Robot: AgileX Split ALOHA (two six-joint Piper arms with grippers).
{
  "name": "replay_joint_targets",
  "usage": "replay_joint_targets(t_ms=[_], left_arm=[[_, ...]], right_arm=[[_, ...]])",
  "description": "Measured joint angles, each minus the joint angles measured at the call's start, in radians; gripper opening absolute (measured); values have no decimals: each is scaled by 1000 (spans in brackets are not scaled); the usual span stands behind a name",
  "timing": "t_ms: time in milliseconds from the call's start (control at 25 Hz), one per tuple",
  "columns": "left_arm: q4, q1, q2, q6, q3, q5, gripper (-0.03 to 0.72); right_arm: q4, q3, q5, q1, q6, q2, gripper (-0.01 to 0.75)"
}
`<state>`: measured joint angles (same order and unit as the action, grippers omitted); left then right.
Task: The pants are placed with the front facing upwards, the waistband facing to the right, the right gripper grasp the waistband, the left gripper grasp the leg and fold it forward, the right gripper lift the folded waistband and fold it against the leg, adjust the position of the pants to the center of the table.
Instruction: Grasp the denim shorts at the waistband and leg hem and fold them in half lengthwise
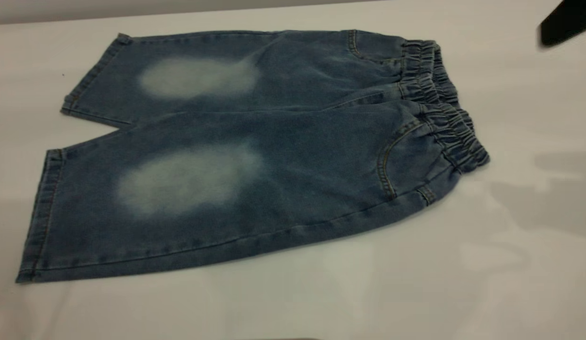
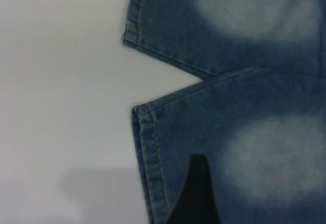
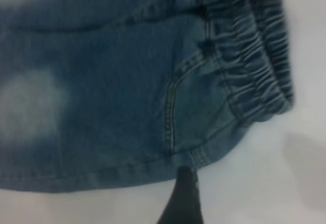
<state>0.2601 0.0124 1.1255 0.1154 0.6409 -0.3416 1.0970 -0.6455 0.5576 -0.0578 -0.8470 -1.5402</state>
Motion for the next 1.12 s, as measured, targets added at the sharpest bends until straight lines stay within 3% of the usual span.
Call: replay_joint_targets(t_ms=[320,600,1120], left_arm=[[1,0,14,5,0,15,568],[2,0,14,5,0,17,568],[2,0,14,5,0,17,568]], right_arm=[[374,-8,-6,0,-384,-266,578],[609,-11,67,0,-614,-425,578],[722,-69,82,0,-734,-567,578]])
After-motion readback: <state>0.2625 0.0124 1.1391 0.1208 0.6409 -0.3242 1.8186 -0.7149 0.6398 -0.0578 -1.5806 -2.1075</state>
